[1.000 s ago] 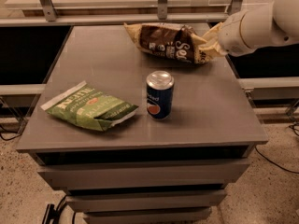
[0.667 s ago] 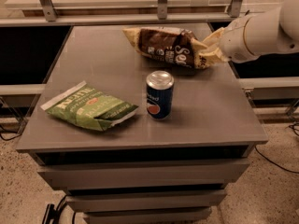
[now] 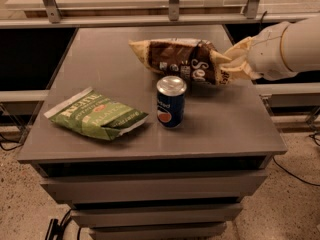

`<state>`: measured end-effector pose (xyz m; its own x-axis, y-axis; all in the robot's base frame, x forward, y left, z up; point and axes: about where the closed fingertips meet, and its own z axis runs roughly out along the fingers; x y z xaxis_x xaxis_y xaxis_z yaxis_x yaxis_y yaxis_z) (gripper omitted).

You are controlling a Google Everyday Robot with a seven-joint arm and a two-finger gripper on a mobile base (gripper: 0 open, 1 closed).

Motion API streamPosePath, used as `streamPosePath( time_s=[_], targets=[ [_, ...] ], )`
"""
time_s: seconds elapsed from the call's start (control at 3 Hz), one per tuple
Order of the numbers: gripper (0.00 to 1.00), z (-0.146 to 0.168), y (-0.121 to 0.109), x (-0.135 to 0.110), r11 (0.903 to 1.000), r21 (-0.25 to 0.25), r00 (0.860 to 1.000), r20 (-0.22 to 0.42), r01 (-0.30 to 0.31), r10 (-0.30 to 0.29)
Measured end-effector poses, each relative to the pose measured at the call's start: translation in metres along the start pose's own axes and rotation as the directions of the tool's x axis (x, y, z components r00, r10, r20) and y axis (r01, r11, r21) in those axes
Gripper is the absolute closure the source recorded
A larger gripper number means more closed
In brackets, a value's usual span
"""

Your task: Move brown chip bag near pepsi can

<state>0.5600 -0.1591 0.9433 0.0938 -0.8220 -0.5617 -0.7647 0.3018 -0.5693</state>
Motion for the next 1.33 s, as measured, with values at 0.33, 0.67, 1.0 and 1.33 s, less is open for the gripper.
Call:
streamPosePath(
  time_s=[0.33, 0.67, 1.0, 1.33],
  targets=[
    [1.0, -0.025, 0.015, 0.002, 1.0, -0.006, 1.0, -0.009, -0.003, 0.003],
    [1.0, -0.041, 0.026, 0.003, 0.9999, -0.01, 1.0, -0.005, -0.001, 0.001],
    [1.0, -0.048, 0.033, 0.004, 0.9999, -0.01, 1.0, 0.0, -0.008, 0.008],
    [0.82, -0.048, 0.036, 0.004, 0.9998, -0.014, 1.0, 0.005, -0.015, 0.015]
  ],
)
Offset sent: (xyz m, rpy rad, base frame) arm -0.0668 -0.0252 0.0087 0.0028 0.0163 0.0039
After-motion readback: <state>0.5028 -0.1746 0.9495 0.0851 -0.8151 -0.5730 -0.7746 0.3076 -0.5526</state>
